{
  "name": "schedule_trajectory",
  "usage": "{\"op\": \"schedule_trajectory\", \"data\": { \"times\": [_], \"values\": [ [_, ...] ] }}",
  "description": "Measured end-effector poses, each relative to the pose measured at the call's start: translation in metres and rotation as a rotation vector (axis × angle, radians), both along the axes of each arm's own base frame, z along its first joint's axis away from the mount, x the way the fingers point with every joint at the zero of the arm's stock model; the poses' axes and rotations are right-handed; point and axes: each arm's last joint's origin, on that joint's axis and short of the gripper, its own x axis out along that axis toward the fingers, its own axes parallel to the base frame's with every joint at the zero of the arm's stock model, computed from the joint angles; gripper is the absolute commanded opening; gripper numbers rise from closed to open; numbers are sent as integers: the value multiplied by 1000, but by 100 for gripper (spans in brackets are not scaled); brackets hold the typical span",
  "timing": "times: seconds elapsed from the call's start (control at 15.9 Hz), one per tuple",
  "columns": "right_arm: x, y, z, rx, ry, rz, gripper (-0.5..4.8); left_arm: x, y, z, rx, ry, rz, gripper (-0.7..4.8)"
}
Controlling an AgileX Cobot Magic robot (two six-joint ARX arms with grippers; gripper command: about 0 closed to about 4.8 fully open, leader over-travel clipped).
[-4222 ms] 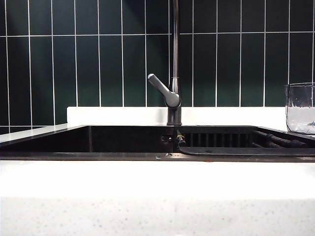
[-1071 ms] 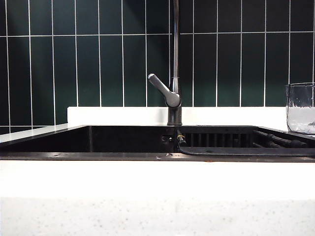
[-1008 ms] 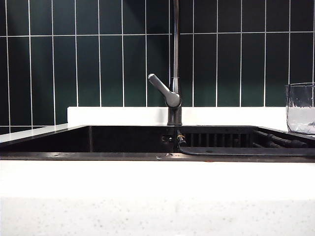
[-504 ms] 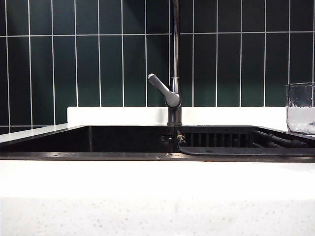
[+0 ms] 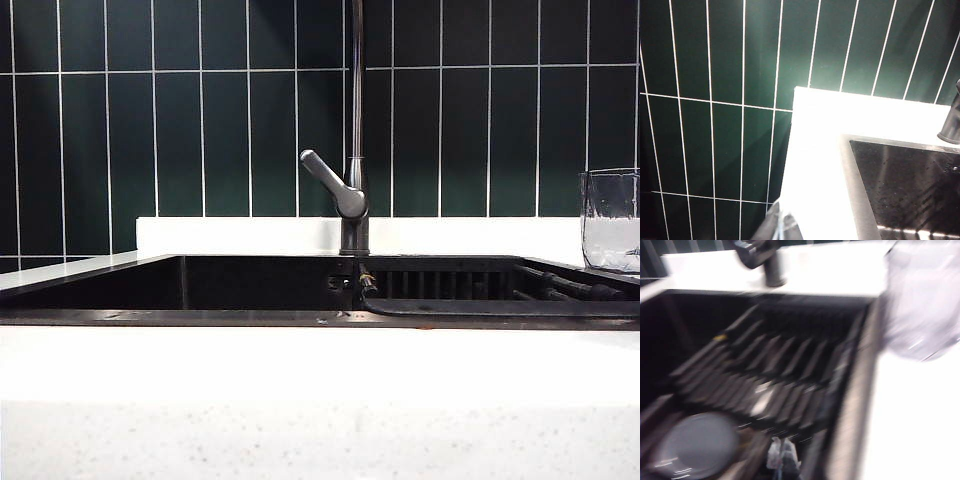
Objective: Pick up the mug next to the sink, go to the faucet to get some water, pour the water into the sink, and finally put the mug back to its place.
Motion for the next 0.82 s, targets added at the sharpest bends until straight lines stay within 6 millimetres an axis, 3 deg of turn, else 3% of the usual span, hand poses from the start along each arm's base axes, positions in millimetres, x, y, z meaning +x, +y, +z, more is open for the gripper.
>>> {"op": "schedule_trajectory", "data": {
  "times": [0.19, 0.82],
  "values": [
    [2, -7, 13, -107, -148, -258, -8, 0, 0, 0, 0, 0, 0, -5],
    [2, -8, 15, -107, -169, -277, -8, 0, 0, 0, 0, 0, 0, -5]
  ]
}}
